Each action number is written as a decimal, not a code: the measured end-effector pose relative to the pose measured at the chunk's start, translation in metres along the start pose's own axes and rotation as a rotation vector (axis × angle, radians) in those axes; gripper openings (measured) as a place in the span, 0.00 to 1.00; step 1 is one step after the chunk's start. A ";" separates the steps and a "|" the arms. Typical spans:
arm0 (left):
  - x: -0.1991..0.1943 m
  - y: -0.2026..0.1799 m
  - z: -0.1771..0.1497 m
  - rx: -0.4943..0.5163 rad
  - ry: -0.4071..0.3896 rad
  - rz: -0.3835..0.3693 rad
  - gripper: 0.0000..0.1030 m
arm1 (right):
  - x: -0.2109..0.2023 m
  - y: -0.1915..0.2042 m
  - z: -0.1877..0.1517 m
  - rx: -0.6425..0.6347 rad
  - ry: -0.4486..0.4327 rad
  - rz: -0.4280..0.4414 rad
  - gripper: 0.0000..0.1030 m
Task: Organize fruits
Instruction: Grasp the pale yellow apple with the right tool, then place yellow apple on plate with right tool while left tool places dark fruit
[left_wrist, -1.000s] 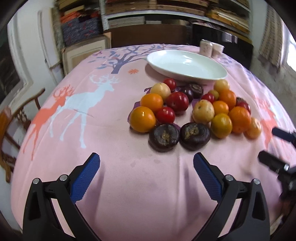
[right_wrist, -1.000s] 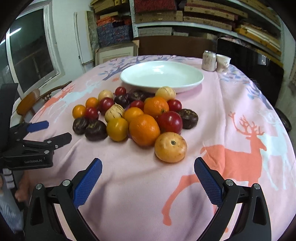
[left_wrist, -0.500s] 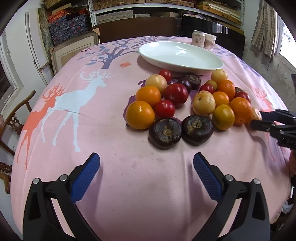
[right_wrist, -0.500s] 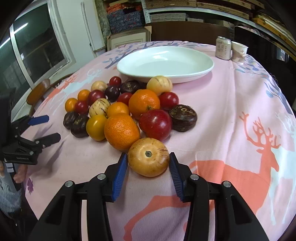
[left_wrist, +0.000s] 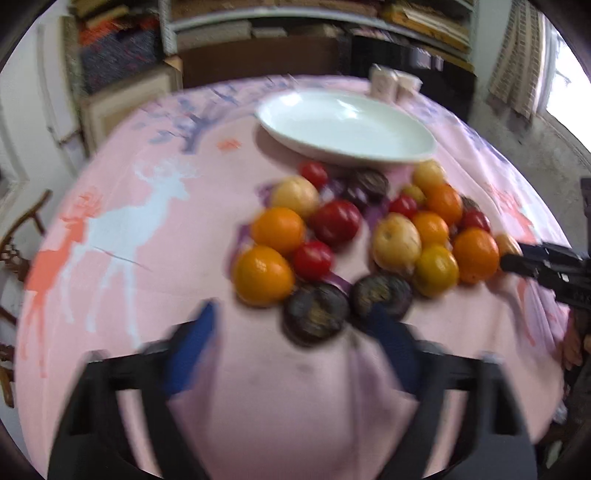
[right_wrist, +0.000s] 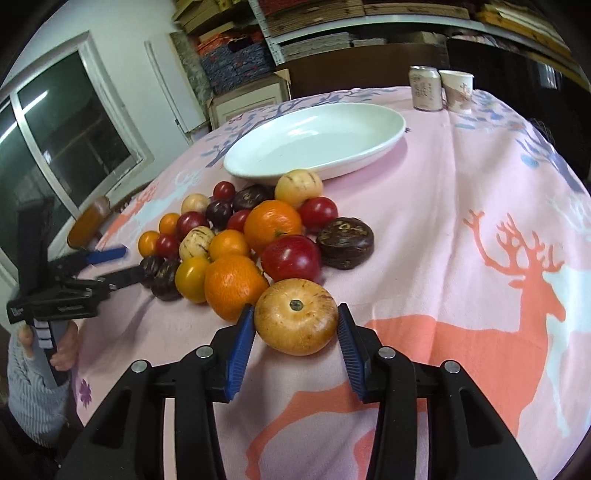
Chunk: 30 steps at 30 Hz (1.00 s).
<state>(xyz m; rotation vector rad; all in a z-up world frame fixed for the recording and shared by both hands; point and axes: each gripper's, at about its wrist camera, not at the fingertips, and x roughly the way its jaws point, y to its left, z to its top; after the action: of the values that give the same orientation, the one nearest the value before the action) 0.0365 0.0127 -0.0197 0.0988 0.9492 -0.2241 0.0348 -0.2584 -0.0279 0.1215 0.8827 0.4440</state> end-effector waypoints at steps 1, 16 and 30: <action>0.004 -0.003 -0.002 0.008 0.023 -0.006 0.51 | 0.000 -0.001 0.000 0.003 0.000 0.002 0.44; 0.010 -0.008 -0.002 0.032 -0.004 0.002 0.39 | -0.006 -0.002 -0.001 0.011 -0.034 0.007 0.44; 0.004 -0.030 0.143 0.026 -0.168 0.006 0.40 | -0.003 -0.002 0.135 -0.019 -0.213 -0.079 0.44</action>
<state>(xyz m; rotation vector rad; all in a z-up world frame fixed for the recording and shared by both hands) 0.1453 -0.0428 0.0600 0.1044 0.7792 -0.2357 0.1375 -0.2515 0.0596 0.1139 0.6713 0.3585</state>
